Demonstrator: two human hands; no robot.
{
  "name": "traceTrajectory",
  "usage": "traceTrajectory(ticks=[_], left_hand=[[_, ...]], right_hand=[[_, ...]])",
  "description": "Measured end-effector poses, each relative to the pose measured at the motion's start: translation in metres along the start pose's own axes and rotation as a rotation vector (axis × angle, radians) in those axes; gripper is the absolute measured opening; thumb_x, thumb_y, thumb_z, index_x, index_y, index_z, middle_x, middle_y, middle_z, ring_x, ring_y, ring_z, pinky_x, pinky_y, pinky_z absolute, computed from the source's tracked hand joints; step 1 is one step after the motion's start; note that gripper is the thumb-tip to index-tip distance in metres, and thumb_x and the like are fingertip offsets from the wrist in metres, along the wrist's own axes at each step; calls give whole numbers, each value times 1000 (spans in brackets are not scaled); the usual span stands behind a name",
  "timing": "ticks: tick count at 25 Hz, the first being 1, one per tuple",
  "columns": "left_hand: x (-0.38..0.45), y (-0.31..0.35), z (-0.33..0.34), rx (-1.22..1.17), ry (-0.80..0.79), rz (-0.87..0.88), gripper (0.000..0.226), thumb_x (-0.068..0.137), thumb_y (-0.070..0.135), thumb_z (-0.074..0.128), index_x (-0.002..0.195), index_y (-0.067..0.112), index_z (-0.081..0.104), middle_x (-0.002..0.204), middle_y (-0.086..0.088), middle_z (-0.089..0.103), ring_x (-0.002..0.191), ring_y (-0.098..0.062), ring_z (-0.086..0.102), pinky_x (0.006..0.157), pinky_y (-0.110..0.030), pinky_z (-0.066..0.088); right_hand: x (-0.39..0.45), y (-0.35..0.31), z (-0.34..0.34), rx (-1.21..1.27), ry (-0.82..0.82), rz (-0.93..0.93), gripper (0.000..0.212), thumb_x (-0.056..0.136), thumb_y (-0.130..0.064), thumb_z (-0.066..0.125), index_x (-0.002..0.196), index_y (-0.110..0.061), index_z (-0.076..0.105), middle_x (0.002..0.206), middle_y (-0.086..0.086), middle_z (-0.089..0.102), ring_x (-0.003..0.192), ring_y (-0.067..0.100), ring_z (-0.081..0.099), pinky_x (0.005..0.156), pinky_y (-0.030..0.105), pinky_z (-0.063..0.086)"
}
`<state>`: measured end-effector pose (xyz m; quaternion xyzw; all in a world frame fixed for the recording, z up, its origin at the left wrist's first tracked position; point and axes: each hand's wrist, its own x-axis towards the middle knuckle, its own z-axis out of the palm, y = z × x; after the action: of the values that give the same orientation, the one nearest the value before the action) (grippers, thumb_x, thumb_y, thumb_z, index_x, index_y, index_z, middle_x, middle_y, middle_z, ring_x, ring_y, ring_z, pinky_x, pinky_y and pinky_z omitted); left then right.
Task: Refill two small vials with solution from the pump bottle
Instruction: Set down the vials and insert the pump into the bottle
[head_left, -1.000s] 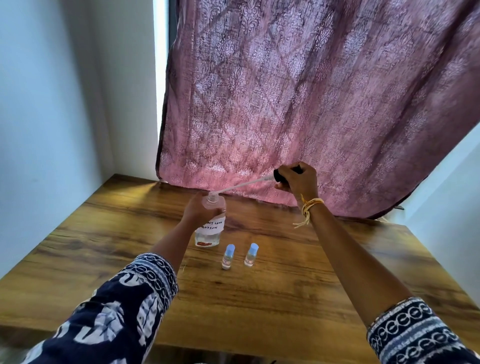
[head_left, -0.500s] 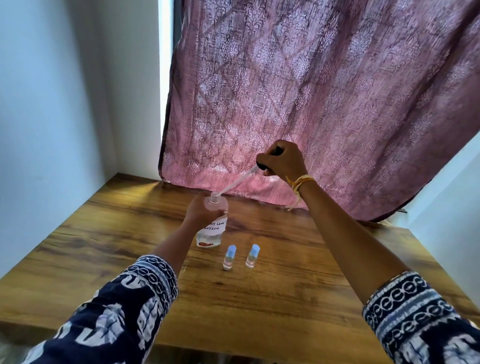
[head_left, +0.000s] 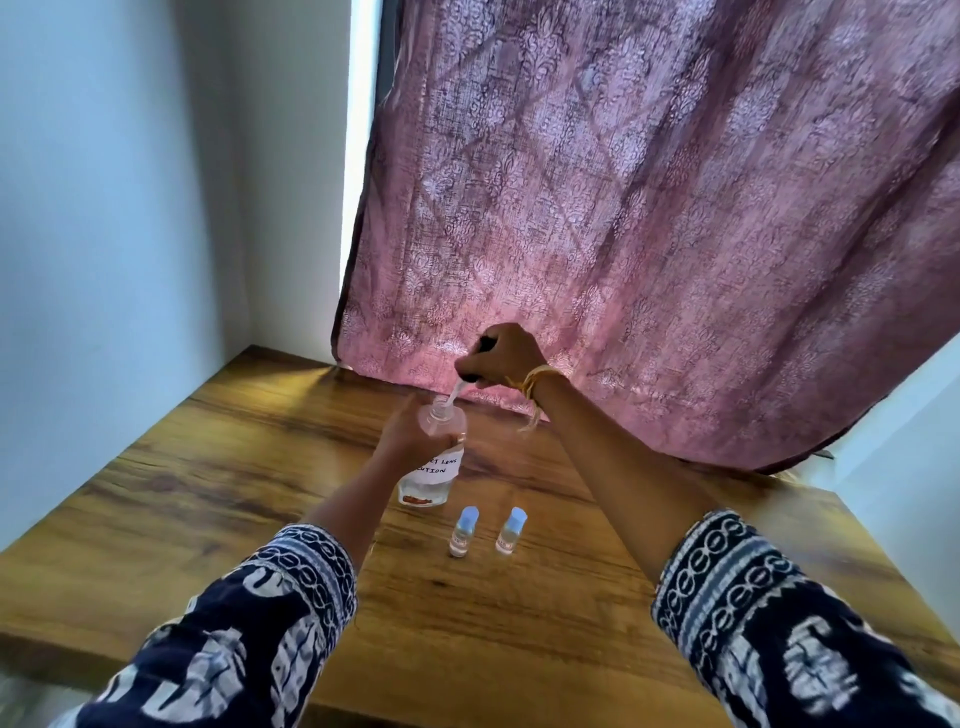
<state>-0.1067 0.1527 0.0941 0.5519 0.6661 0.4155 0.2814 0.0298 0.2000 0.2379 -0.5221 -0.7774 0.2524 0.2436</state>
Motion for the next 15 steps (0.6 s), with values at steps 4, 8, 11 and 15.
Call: traceTrajectory(ticks=[4, 8, 11, 15], left_hand=[[2, -3, -1, -20, 9, 10, 76, 64, 37, 85, 128, 16, 49, 121, -7, 63, 110, -26, 59, 93, -43, 50], [4, -6, 0, -39, 24, 29, 74, 65, 39, 85, 127, 19, 51, 122, -4, 63, 110, -22, 59, 90, -37, 49], [5, -10, 1, -54, 27, 46, 74, 64, 40, 85, 127, 20, 52, 123, -3, 63, 111, -20, 59, 89, -34, 47], [5, -13, 2, -71, 27, 49, 73, 63, 42, 85, 125, 22, 52, 122, -1, 63, 111, -19, 58, 90, -35, 48]], right_hand=[[1, 17, 31, -6, 88, -29, 32, 66, -26, 79, 80, 0, 69, 70, 8, 67, 64, 15, 59, 65, 35, 56], [5, 29, 42, 3, 27, -78, 27, 67, -30, 82, 81, -10, 70, 74, 1, 68, 68, 10, 61, 59, 18, 46], [3, 40, 54, 29, -10, -56, 27, 68, -24, 81, 91, -14, 71, 82, 0, 68, 78, 15, 65, 68, 22, 49], [3, 50, 60, 141, 68, 10, 27, 65, -28, 84, 83, -17, 68, 74, -5, 66, 73, 12, 61, 65, 23, 45]])
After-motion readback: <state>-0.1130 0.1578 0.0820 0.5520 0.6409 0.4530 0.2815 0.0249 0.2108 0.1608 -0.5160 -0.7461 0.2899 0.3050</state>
